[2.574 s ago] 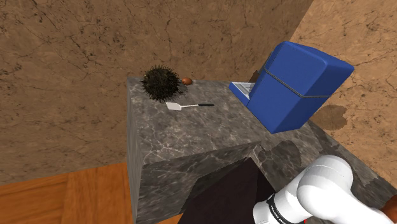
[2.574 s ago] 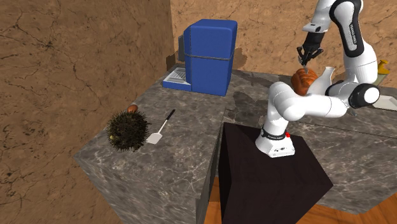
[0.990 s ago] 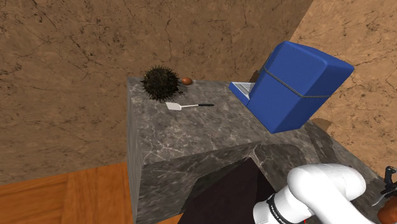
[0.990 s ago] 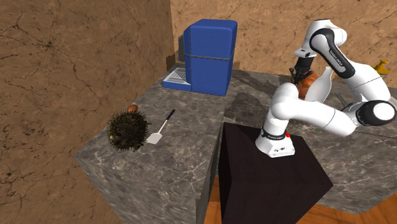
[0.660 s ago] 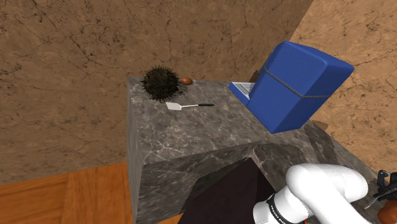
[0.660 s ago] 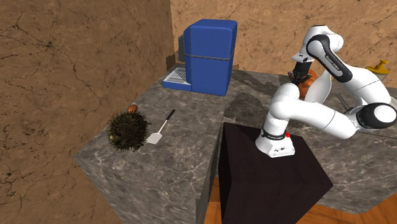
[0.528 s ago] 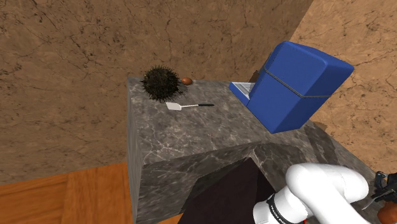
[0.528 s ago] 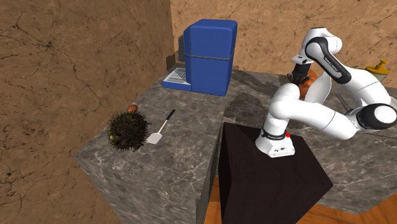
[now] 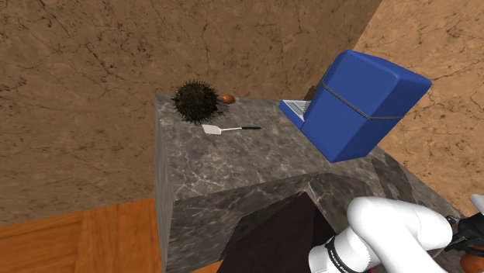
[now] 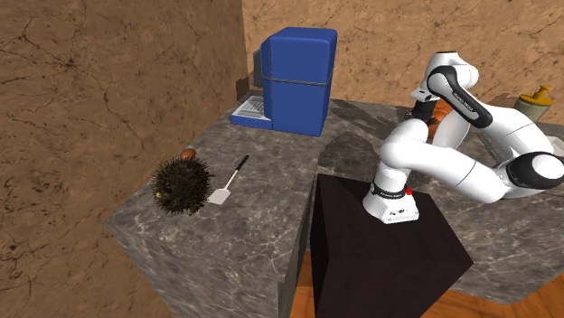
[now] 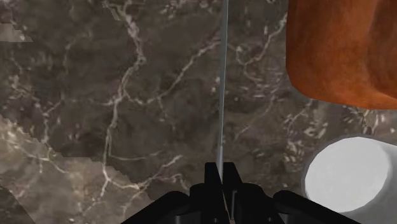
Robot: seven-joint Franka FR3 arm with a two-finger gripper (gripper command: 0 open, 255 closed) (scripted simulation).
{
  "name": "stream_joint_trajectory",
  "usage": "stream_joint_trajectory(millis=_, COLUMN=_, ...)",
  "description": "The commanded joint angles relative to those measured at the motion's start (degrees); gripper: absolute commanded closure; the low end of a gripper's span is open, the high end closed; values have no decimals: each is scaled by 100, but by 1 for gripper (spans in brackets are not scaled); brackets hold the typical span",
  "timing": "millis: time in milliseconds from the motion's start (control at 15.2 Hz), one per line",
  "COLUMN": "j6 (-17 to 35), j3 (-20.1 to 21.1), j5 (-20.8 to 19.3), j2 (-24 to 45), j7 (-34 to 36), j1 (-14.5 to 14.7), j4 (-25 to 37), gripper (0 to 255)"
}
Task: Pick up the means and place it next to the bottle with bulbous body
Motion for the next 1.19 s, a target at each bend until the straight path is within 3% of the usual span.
stream_joint_trajectory(millis=0, j6=107, j3=-172, j5=-129, j2=-6, j7=-76, j1=-146, j4=-106, gripper=255)
stream_joint_trajectory(millis=528, j6=128, j3=-208, j5=-156, j2=-6, j7=-87, j1=-171, j4=-126, gripper=255)
stream_joint_trajectory(millis=594, j6=128, j3=-208, j5=-156, j2=-6, j7=-87, j1=-171, j4=-126, gripper=0)
stream_joint_trajectory(millis=924, j6=129, j3=-208, j5=-156, j2=-6, j7=-87, j1=-171, j4=-126, gripper=0)
stream_joint_trajectory(millis=1122, j6=-22, j3=383, j5=398, j2=291, j7=21, j1=164, j4=283, gripper=0)
